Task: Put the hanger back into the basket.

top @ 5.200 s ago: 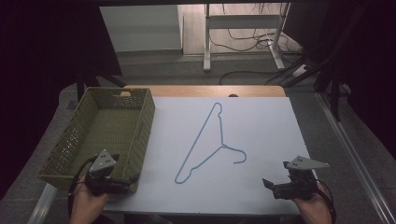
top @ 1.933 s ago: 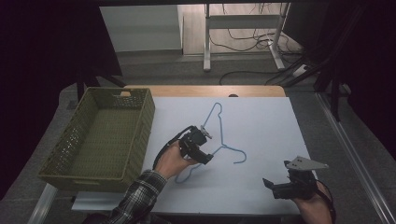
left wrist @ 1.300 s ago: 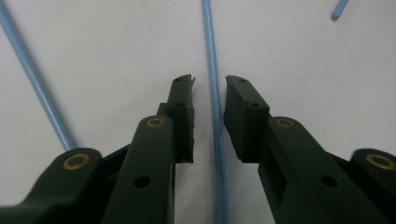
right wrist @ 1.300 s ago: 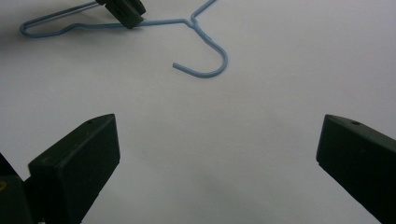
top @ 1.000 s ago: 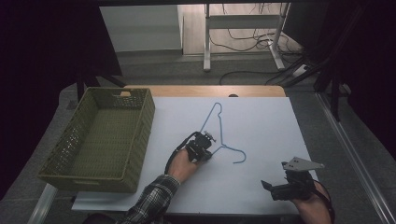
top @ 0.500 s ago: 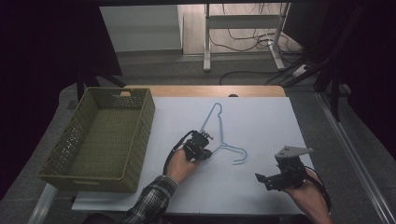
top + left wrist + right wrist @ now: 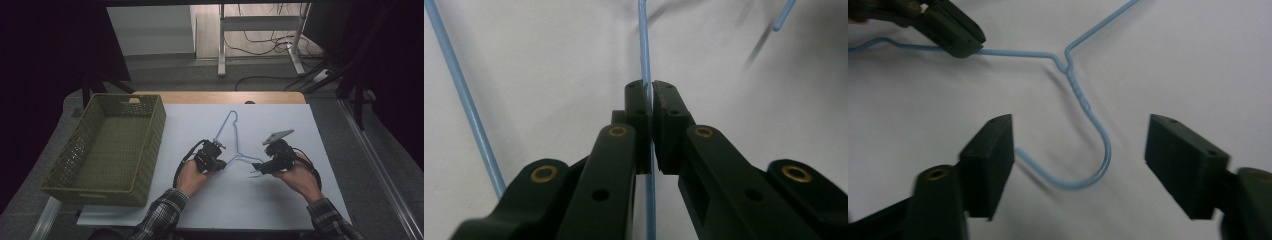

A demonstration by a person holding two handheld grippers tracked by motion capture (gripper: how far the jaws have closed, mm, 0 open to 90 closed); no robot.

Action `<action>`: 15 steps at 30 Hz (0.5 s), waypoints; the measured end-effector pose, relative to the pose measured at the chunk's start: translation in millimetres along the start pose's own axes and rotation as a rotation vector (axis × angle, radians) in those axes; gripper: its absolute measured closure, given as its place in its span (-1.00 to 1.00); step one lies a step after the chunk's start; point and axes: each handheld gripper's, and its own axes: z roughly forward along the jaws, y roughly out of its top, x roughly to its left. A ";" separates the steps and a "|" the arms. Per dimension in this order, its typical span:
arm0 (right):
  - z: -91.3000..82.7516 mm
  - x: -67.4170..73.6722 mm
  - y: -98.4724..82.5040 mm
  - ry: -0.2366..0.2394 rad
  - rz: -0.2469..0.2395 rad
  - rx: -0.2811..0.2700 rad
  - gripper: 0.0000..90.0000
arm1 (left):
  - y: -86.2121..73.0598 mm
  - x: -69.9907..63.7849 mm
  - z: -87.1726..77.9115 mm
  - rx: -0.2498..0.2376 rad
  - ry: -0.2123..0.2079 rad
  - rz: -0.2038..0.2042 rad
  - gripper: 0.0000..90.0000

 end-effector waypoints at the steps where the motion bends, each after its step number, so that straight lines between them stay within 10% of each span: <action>1: 4.5 -1.3 3.4 0.006 -0.009 0.008 -0.24 | -0.4 0.0 0.3 -0.001 -0.002 -0.003 0.93; 15: 57.4 -6.6 27.7 0.046 -0.118 0.153 0.10 | -3.3 2.2 0.2 -0.008 -0.016 -0.002 0.93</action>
